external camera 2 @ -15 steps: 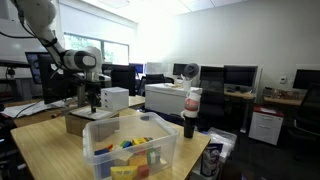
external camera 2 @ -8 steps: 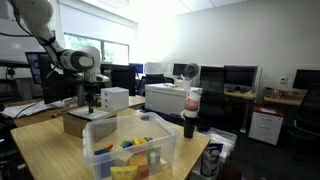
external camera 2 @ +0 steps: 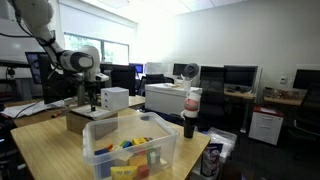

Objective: Close the top of the brown box

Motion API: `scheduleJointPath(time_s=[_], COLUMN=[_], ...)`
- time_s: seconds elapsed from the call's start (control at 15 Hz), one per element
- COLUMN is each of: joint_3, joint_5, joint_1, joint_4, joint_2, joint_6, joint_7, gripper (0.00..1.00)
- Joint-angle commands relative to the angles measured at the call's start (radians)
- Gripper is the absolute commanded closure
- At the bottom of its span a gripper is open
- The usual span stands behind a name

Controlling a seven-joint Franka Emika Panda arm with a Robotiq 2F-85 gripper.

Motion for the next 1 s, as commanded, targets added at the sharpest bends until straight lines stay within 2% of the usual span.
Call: scheduleJointPath(time_s=[0.0,0.27,0.93], joint_3=[-0.018,-0.021,-0.017], joint_5=[-0.055,-0.097,-0.088], joint_1=[0.02,0.03,0.05], joint_4=[0.032,0.073,0.201], joint_2=[0.02,0.04,0.129], joint_6=[-0.031,-0.093,-0.212], joint_7=[0.192,0.35,0.516], gripper=[0.98,0.97,1.0])
